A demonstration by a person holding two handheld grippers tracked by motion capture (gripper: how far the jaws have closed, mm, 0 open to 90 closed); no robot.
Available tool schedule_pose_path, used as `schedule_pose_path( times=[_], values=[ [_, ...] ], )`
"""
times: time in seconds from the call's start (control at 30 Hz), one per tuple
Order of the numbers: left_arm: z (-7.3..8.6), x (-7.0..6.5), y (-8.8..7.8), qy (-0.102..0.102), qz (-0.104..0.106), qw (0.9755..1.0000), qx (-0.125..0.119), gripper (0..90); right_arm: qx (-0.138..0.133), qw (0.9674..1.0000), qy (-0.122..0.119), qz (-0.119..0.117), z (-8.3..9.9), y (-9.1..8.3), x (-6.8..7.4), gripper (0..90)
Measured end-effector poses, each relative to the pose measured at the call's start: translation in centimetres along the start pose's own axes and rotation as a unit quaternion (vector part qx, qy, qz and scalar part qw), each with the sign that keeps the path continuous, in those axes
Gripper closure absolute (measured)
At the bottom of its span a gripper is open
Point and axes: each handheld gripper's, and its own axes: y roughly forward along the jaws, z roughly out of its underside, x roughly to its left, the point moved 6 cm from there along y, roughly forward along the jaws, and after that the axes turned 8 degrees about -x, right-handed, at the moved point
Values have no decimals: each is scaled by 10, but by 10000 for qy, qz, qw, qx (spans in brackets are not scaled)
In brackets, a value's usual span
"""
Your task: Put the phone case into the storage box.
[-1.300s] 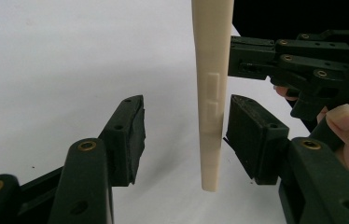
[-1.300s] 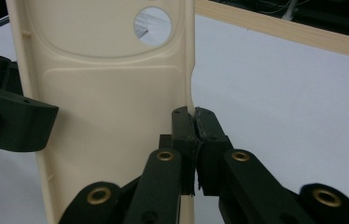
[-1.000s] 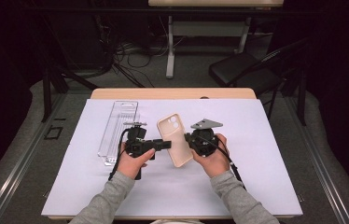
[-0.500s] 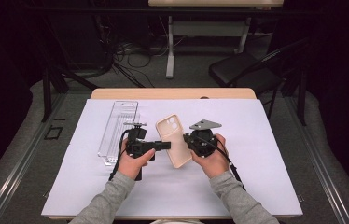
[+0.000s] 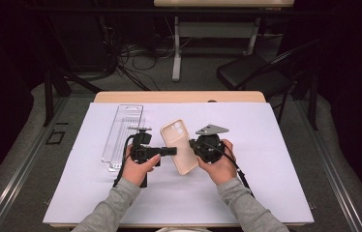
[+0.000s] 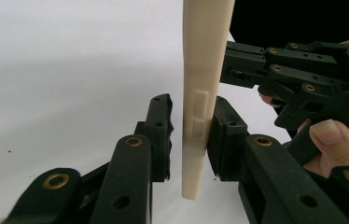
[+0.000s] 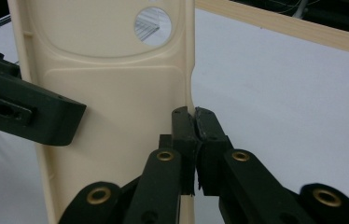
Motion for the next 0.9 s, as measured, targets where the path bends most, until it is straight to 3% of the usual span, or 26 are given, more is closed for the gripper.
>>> schedule_pose_path(
  times=[0.9],
  values=[
    [1,3,0,-273,27,9996,-1,794,22,9999,-77,-65,2,2,4,878]
  ],
)
